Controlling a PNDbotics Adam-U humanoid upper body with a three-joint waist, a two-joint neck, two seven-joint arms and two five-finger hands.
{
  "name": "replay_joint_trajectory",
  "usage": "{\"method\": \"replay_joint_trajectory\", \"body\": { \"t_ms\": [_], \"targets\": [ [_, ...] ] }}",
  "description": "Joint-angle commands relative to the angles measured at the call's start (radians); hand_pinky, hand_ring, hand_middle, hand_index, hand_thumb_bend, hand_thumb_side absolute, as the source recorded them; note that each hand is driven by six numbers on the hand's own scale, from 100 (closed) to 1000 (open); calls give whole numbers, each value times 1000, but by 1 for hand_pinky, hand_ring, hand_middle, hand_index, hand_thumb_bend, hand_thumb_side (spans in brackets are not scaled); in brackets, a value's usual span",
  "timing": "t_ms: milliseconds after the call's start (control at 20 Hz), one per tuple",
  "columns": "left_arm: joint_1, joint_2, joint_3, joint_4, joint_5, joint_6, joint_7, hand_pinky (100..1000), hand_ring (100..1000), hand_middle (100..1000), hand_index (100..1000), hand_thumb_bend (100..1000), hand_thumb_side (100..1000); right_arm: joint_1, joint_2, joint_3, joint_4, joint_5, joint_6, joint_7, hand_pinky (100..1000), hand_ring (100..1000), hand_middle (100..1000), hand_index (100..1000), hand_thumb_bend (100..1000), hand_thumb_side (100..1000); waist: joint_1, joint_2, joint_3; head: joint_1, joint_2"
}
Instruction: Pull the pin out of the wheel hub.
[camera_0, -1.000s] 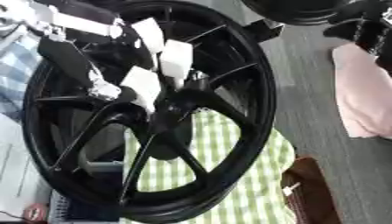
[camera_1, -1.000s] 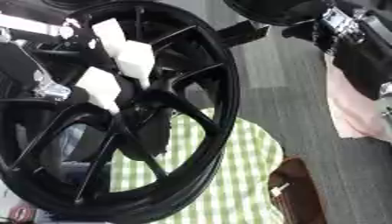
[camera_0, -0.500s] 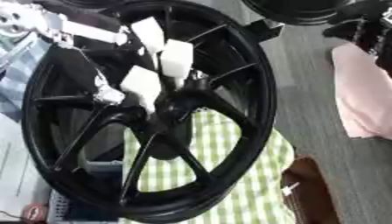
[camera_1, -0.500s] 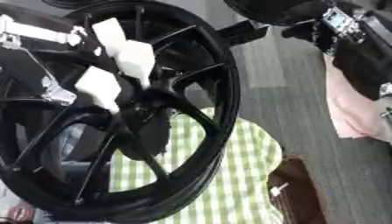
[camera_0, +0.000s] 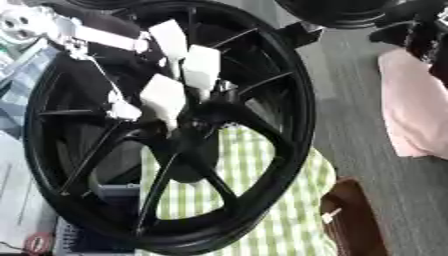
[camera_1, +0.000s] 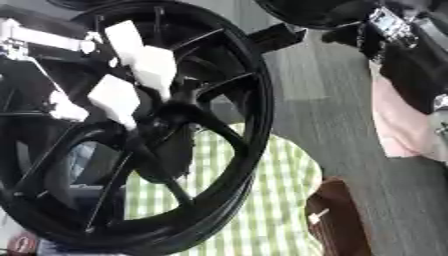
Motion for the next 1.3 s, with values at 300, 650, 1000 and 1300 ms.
{"method": "replay_joint_trajectory", "body": {
  "t_ms": [300, 650, 1000, 1300],
  "targets": [
    [-28, 2, 39, -5, 31, 20, 32, 727, 575, 433, 626, 127, 143, -9, -15, -10, -21, -3, 0, 0, 957, 758, 716, 737, 100, 678, -3, -17, -2, 4, -8],
    [-21, 16, 57, -29, 89, 40, 108, 667, 501, 312, 516, 100, 121, -6, -15, -11, -21, -3, 5, -1, 958, 759, 716, 738, 100, 685, -3, -20, 0, 3, -5],
    [4, 65, 113, -77, 136, 72, 175, 641, 462, 233, 419, 100, 158, -2, -18, -13, -21, -2, 8, -5, 958, 759, 717, 738, 100, 684, -3, -23, 7, 1, 1],
    [28, 104, 199, -128, 187, 101, 243, 621, 435, 189, 371, 100, 181, 2, -20, -16, -21, -3, 7, -9, 958, 759, 717, 738, 100, 684, -6, -27, 14, -5, 3]
  ]
}}
